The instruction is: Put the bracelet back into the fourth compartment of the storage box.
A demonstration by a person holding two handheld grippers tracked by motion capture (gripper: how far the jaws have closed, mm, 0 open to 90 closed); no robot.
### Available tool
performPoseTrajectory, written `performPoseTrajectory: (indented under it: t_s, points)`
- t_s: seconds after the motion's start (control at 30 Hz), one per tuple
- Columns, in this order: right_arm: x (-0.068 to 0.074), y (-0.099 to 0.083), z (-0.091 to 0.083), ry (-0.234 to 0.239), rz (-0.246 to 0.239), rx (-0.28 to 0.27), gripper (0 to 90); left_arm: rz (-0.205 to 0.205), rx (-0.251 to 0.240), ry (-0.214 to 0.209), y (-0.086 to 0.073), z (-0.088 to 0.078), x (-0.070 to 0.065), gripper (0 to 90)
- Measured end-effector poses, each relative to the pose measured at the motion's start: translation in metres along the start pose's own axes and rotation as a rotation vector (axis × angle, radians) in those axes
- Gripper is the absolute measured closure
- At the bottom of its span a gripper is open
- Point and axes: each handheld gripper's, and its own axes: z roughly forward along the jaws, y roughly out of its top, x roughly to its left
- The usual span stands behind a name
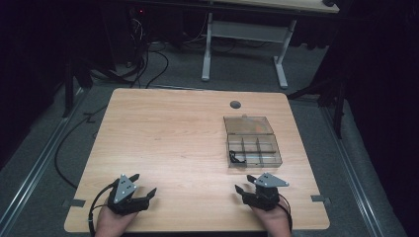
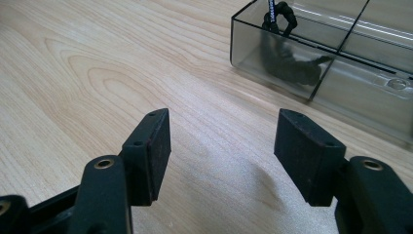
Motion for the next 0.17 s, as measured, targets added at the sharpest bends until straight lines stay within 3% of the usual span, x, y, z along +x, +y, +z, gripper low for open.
performPoseTrajectory:
  t_s: [0.17]
  points:
    - [-0.0002, 0.0004, 0.0005, -0.008, 0.007, 0.006, 38.7, 0.002, 0.0, -0.01, 0.0001, 0.0001, 0.0003, 21.8]
